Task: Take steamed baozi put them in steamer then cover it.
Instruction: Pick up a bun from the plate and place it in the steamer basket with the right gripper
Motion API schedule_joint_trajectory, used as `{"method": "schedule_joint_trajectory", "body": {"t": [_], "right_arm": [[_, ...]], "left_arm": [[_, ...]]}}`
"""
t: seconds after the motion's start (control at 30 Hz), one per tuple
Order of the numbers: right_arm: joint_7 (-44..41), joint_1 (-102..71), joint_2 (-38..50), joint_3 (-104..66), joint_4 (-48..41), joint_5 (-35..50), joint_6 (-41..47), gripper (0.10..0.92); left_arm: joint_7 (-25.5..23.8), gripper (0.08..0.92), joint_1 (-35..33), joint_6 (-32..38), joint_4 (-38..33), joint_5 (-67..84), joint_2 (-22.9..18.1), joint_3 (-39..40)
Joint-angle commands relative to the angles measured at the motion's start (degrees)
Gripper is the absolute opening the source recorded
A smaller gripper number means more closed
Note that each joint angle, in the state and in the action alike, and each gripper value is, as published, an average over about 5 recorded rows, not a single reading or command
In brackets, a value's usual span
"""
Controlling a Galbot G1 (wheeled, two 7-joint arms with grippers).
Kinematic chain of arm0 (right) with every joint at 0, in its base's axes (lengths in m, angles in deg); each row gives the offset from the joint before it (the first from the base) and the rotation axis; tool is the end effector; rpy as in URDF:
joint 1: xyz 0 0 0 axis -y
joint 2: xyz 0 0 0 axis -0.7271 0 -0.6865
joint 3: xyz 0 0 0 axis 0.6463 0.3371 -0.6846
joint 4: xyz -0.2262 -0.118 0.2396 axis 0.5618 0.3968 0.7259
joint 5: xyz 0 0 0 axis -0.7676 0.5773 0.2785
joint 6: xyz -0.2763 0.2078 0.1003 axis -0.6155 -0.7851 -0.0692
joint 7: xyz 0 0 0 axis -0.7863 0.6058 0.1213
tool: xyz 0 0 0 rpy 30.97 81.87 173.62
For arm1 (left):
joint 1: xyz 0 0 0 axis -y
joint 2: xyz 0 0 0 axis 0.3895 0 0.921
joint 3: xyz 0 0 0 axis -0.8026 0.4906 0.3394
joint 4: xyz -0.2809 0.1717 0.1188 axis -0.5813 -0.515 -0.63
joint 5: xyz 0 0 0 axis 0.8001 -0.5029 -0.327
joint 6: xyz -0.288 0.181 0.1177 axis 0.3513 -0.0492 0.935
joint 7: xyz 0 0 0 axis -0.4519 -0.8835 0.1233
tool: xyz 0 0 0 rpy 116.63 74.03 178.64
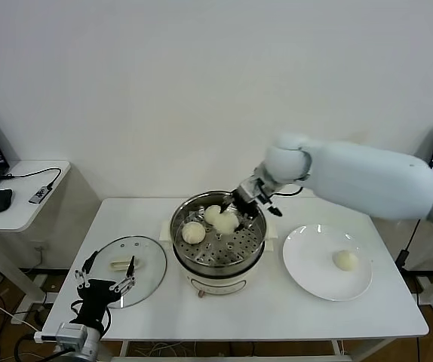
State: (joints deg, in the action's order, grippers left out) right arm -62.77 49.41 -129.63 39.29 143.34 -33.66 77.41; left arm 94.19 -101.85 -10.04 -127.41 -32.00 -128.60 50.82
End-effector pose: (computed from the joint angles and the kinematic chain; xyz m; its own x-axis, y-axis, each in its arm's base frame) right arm 0.5199 0.0962 -0.0636 -0.1369 -0.3903 0.9105 -0.5941 -0.7031 -0.3907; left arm 0.1687 0.0650 -0.2643 -0.9961 -0.0038 0.0882 0.0160 0.9748 0.2227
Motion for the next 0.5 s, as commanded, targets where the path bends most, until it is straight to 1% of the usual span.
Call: {"method": "schedule_joint_trajectory", "body": {"t": [0.03, 0.17, 0.5], "right_arm": [[0.62, -1.95, -6.81, 3.16, -1.38, -11.19, -10.9, 0.602], [-0.06, -2.13, -7.81, 3.35, -2.0, -14.47, -14.34, 0.602], [-2.39, -1.57, -8.46, 3.89, -1.36, -14.52, -15.62, 0.611]], "left_arm": [[0.01, 0.823, -0.57, 0.04, -0.78, -0.48, -0.31, -0.34], [0.02, 0.823, -0.88, 0.07, -1.06, -0.57, -0.63, -0.54], [0.05, 0.823, -1.0, 0.23, -0.88, -0.61, -1.03, -0.54]]}}
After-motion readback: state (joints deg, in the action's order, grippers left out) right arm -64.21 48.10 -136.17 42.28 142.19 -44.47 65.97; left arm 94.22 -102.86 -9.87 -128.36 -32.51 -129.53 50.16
